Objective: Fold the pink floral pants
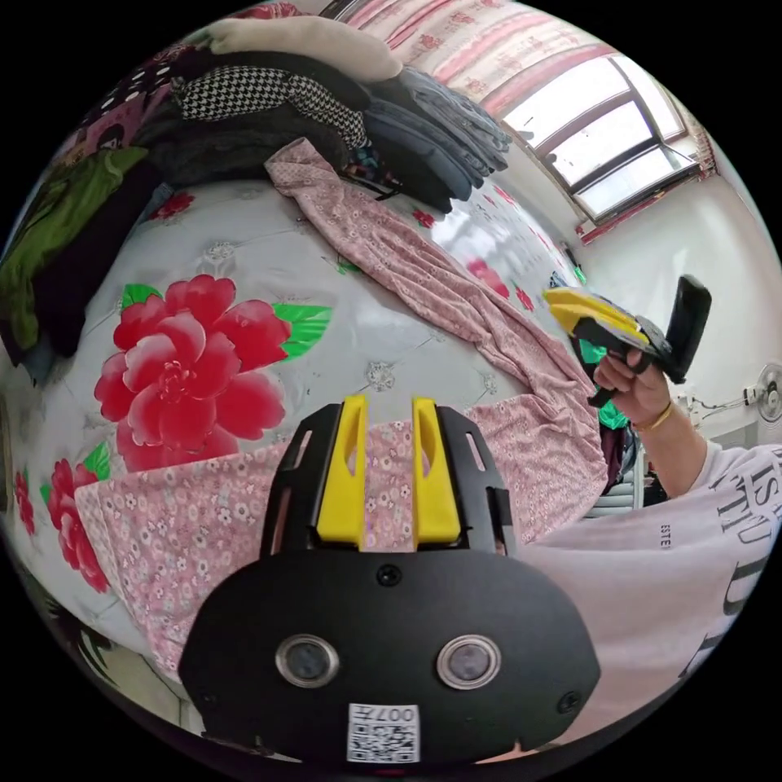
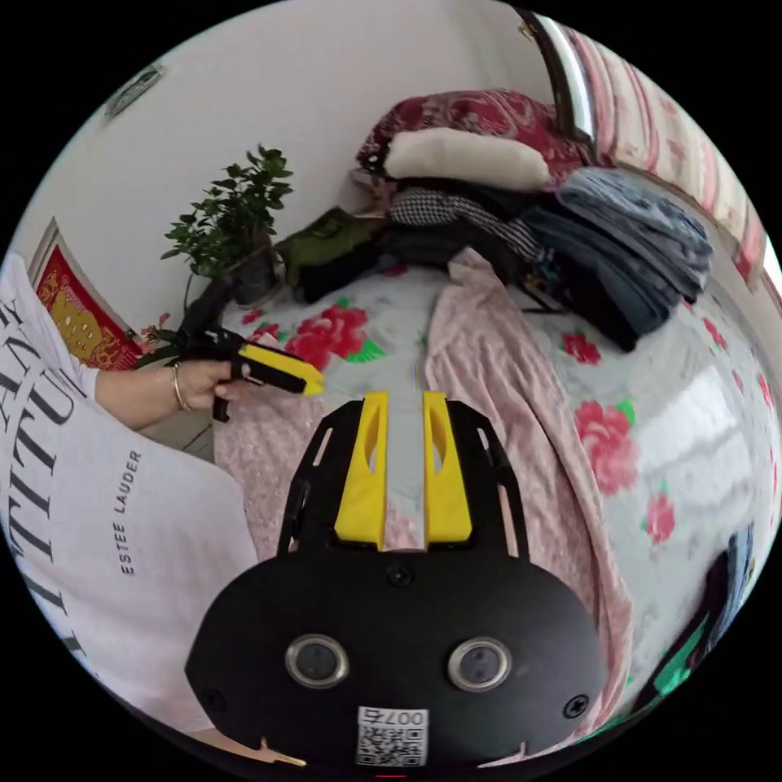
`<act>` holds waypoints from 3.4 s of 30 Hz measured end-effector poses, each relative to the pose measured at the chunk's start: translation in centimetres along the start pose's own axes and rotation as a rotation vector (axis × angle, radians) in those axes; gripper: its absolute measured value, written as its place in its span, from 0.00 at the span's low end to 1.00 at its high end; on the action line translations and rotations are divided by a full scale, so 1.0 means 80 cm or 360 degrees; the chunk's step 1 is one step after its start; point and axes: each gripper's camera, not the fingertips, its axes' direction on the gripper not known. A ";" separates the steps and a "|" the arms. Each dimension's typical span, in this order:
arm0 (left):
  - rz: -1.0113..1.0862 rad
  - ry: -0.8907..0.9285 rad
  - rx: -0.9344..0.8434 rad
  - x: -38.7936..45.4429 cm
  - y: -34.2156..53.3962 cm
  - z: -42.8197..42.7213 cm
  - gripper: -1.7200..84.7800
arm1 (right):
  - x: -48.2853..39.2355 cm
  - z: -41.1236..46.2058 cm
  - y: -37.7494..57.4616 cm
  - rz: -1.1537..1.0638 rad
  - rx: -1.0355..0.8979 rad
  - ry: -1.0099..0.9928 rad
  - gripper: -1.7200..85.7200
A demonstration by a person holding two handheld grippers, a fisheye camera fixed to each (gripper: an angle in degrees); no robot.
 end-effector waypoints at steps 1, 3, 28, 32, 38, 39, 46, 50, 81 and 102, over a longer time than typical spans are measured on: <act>-0.0005 0.0010 0.0005 -0.001 -0.007 0.003 0.12 | 0.023 -0.002 0.039 0.0138 -0.0100 0.0088 0.07; -0.0021 0.0052 0.0010 -0.004 -0.040 0.020 0.13 | 0.052 -0.013 0.094 0.0337 -0.0209 0.0198 0.07; 0.0213 -0.0082 0.0101 0.091 -0.191 0.096 0.09 | 0.228 -0.123 0.265 0.1008 -0.0175 0.0432 0.05; 0.0396 -0.0271 0.0083 0.104 -0.220 0.082 0.11 | 0.253 -0.136 0.274 0.0946 -0.0410 0.0727 0.06; 0.0689 -0.0444 -0.0207 0.163 -0.311 0.179 0.16 | 0.323 -0.093 0.270 0.0996 -0.0632 0.0502 0.08; 0.0739 -0.0495 -0.0305 0.173 -0.321 0.208 0.16 | 0.325 -0.087 0.270 0.0991 -0.0661 0.0451 0.08; 0.0645 -0.0590 -0.0533 0.175 -0.353 0.292 0.17 | 0.312 -0.090 0.251 0.0881 -0.0723 0.0308 0.04; 0.0496 -0.0553 -0.0477 0.188 -0.375 0.297 0.02 | 0.313 -0.102 0.234 0.0875 -0.0752 0.0479 0.02; -0.0153 -0.0794 -0.0242 0.183 0.130 0.076 0.09 | 0.034 -0.215 0.437 0.1590 -0.0554 0.0710 0.11; -0.0291 -0.0631 -0.0156 0.132 0.192 -0.006 0.09 | -0.106 -0.353 0.414 0.1407 -0.0233 0.1591 0.08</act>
